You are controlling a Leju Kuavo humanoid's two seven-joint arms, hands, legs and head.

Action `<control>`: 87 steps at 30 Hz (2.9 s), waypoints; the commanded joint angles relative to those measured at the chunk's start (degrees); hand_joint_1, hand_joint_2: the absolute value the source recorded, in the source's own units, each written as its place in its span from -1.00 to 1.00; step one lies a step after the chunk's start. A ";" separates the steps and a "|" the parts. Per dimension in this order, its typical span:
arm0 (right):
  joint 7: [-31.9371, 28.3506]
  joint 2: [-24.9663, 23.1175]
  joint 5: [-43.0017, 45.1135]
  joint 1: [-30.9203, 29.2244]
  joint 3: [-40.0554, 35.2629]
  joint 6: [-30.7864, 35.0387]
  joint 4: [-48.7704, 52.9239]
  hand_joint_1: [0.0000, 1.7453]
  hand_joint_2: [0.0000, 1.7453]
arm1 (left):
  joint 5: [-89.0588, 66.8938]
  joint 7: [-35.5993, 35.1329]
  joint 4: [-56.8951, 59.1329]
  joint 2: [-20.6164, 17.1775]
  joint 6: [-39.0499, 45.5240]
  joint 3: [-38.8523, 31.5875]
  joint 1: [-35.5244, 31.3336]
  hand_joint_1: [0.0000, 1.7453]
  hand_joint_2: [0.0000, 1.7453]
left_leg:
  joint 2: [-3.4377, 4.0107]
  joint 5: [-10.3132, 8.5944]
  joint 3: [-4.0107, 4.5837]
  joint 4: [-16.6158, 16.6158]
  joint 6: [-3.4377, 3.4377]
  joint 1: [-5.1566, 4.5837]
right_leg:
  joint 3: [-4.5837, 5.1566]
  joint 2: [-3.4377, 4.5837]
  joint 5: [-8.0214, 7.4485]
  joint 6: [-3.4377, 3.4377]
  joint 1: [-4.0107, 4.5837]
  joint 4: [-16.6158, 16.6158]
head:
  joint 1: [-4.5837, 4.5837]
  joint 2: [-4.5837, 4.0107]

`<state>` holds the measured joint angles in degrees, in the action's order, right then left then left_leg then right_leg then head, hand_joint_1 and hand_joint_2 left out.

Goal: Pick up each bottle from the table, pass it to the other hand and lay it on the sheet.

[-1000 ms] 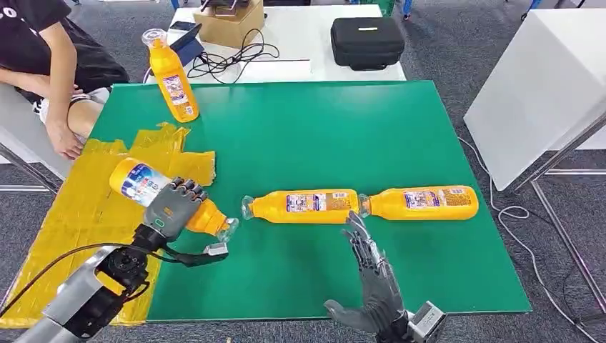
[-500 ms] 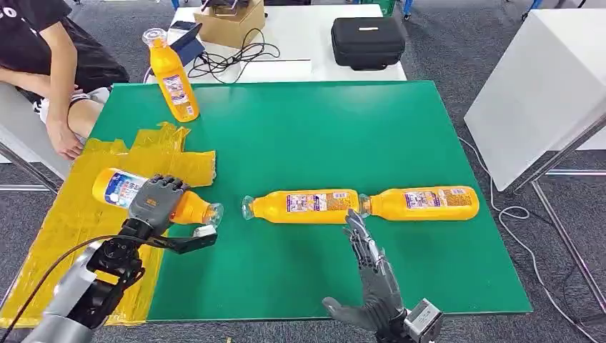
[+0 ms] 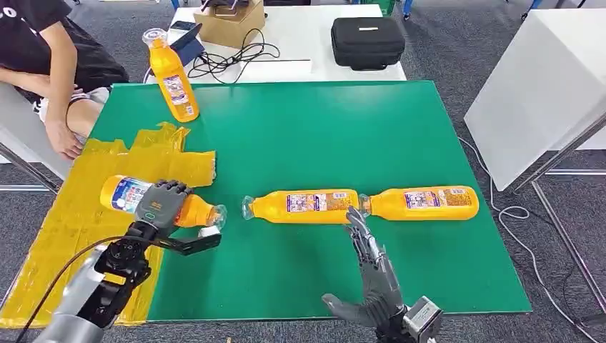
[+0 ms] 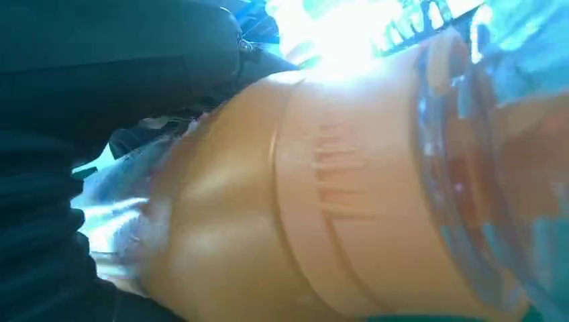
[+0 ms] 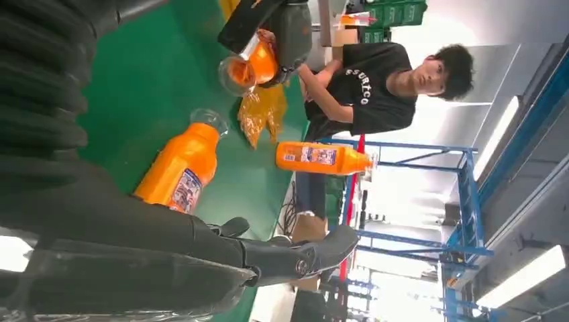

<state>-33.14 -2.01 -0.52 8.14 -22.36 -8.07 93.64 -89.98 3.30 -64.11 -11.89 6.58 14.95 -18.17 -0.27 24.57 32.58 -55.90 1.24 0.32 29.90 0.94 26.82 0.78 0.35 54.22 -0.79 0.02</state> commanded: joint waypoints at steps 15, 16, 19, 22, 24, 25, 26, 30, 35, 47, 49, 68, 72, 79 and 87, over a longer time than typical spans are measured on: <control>0.47 -0.87 -0.91 -1.13 0.97 0.73 -0.58 -1.00 1.00 | -0.02 -8.94 9.74 0.81 -3.85 5.53 -4.77 -1.00 1.00 | -0.10 0.06 -0.20 0.02 -0.03 0.01 | -0.26 -0.19 0.08 0.07 0.01 -0.05 | 0.02 0.00; 0.48 -0.81 -0.91 -1.07 1.05 0.72 -0.63 -1.00 1.00 | -0.02 -8.97 9.97 0.96 -3.78 5.40 -4.75 -1.00 1.00 | -0.08 0.01 -0.10 0.03 -0.02 0.00 | -0.13 -0.14 0.03 0.05 -0.01 -0.04 | 0.02 0.00; 0.46 -0.68 -0.90 -0.72 1.11 0.64 -0.60 -1.00 1.00 | 0.00 -8.85 9.91 1.35 -3.17 4.53 -4.02 -1.00 1.00 | -0.06 0.01 -0.14 0.05 -0.02 0.00 | -0.16 -0.12 0.03 0.05 0.00 -0.06 | 0.00 0.00; 0.33 -0.34 -1.04 0.29 1.10 1.20 -0.25 -1.00 1.00 | -0.02 -8.78 6.84 1.43 -0.81 4.00 -1.75 -1.00 1.00 | -0.04 0.06 -0.24 0.05 -0.02 0.00 | -0.27 -0.12 0.07 0.07 0.01 -0.08 | 0.02 0.00; 0.24 -0.19 -1.05 0.47 1.05 1.27 -0.16 -1.00 1.00 | -0.02 -9.22 5.62 1.45 -1.45 4.29 -1.19 -1.00 1.00 | -0.03 0.11 -0.33 0.07 -0.02 0.01 | -0.37 -0.13 0.10 0.09 0.02 -0.12 | 0.00 0.00; 0.21 -0.22 -1.03 0.54 1.07 1.41 -0.15 -1.00 1.00 | -0.02 -8.76 4.76 1.81 -1.07 3.94 -0.80 -1.00 1.00 | -0.06 0.15 -0.39 0.05 -0.02 0.02 | -0.45 -0.18 0.14 0.11 0.02 -0.12 | 0.02 0.00; 0.15 -0.11 -0.99 0.70 1.01 1.75 -0.10 -1.00 1.00 | -0.02 -7.28 2.59 2.43 0.39 3.19 0.01 -1.00 1.00 | -0.05 0.09 -0.25 0.05 0.00 0.00 | -0.29 -0.14 0.09 0.08 0.00 -0.09 | 0.00 0.00; 0.29 -0.14 -1.12 1.20 0.79 2.65 0.39 -1.00 1.00 | -0.02 -9.74 -9.96 2.14 1.44 6.36 3.02 -1.00 1.00 | -0.07 0.02 -0.02 0.00 0.01 -0.02 | -0.05 -0.13 0.04 0.06 -0.02 -0.02 | 0.00 0.00; 0.43 -0.21 -0.94 1.27 0.88 3.50 0.31 -1.00 1.00 | -0.02 -9.81 -16.95 1.53 1.46 7.62 4.65 -1.00 1.00 | -0.04 0.06 -0.06 -0.02 -0.01 0.00 | -0.11 -0.10 0.06 0.07 -0.01 -0.02 | 0.00 0.00; -0.26 -0.05 -10.23 1.71 1.67 16.38 1.60 -1.00 1.00 | 32.96 17.61 -36.57 5.76 6.33 -3.71 12.69 -1.00 1.00 | 0.10 0.10 -0.05 -0.04 -0.01 0.02 | -0.05 0.04 0.05 0.07 0.03 -0.01 | 0.00 0.00; 1.37 0.80 -18.72 0.77 1.42 23.67 1.97 -1.00 1.00 | 40.10 21.68 -38.80 6.06 4.61 -3.58 14.78 -1.00 1.00 | 0.06 0.09 -0.08 -0.02 0.00 0.01 | -0.09 -0.02 0.05 0.07 0.02 -0.04 | 0.02 0.00; 24.82 13.84 -64.94 2.01 20.11 19.56 3.40 -1.00 1.00 | 84.18 36.70 -49.25 6.68 -13.86 -0.88 25.92 -1.00 1.00 | -0.29 0.12 -0.18 0.00 0.02 -0.07 | -0.27 -0.36 0.11 0.10 -0.09 -0.11 | 0.00 0.00; 26.69 14.72 -65.70 1.92 20.59 16.02 2.50 -1.00 1.00 | 83.93 36.70 -48.38 7.44 -14.54 -1.61 25.80 -1.00 1.00 | -0.20 0.19 -0.29 -0.01 0.00 -0.08 | -0.37 -0.34 0.14 0.09 -0.07 -0.09 | -0.02 0.00; 24.51 20.70 -61.69 -1.47 26.11 12.14 -5.46 -1.00 1.00 | 85.42 36.70 -46.24 8.05 -18.95 -0.97 24.88 -1.00 1.00 | -0.24 0.09 -0.24 0.05 0.07 -0.06 | -0.34 -0.34 0.04 0.12 -0.05 -0.19 | 0.00 0.00; 23.25 26.70 -59.12 -10.49 25.62 11.04 -17.04 -1.00 1.00 | 86.76 36.70 -43.78 10.23 -22.52 -2.78 25.08 -1.00 1.00 | -0.12 0.07 -0.22 0.05 0.06 -0.12 | -0.26 -0.18 -0.02 0.10 -0.12 -0.16 | 0.00 0.00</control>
<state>-9.22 19.37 -60.96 7.81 3.10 3.06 91.40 -4.26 40.13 -112.76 -4.72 -13.79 14.12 7.51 -0.54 24.61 32.58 -55.93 1.30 0.22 29.83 0.67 26.83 0.81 0.25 54.17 -0.79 0.02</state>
